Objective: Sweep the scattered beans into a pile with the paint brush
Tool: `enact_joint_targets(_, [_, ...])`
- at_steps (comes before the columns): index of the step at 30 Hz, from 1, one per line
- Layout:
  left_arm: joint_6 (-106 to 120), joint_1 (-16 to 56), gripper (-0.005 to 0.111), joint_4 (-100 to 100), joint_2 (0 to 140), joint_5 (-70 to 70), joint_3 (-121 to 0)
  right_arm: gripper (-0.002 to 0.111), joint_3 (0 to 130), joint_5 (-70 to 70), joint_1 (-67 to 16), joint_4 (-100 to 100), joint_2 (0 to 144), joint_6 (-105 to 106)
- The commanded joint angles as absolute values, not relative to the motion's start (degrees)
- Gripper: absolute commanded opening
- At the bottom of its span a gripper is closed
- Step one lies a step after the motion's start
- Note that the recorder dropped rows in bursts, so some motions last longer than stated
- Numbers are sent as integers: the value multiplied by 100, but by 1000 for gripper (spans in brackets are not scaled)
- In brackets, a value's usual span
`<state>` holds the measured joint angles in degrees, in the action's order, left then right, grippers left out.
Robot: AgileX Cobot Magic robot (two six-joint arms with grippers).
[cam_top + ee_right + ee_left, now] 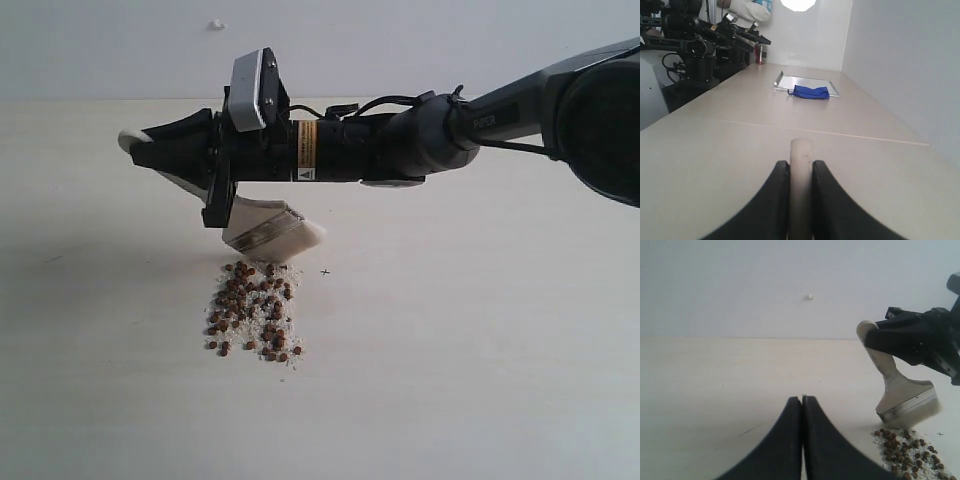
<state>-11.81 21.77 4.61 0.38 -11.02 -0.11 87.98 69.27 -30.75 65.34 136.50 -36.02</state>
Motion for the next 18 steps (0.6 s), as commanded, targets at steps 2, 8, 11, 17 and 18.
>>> enact_joint_targets(2, [-1171, 2163, 0, 428, 22, -1098, 0, 0, 8845, 6996, -3256, 6537, 13599, -3515])
enact_joint_targets(8, [-1171, 2163, 0, 428, 22, -1098, 0, 0, 8845, 6996, -3269, 6505, 13286, -3203])
enact_joint_targets(11, [-1171, 2163, 0, 428, 22, -1098, 0, 0, 8881, 6854, -3269, 6497, 13129, -3108])
enact_joint_targets(17, [-1171, 2163, 0, 428, 22, -1098, 0, 0, 8907, 6262, -3269, 6331, 13147, -2727])
enact_joint_targets(18, [-1171, 2163, 0, 428, 22, -1098, 0, 0, 8907, 6277, -3269, 6331, 13177, -2715])
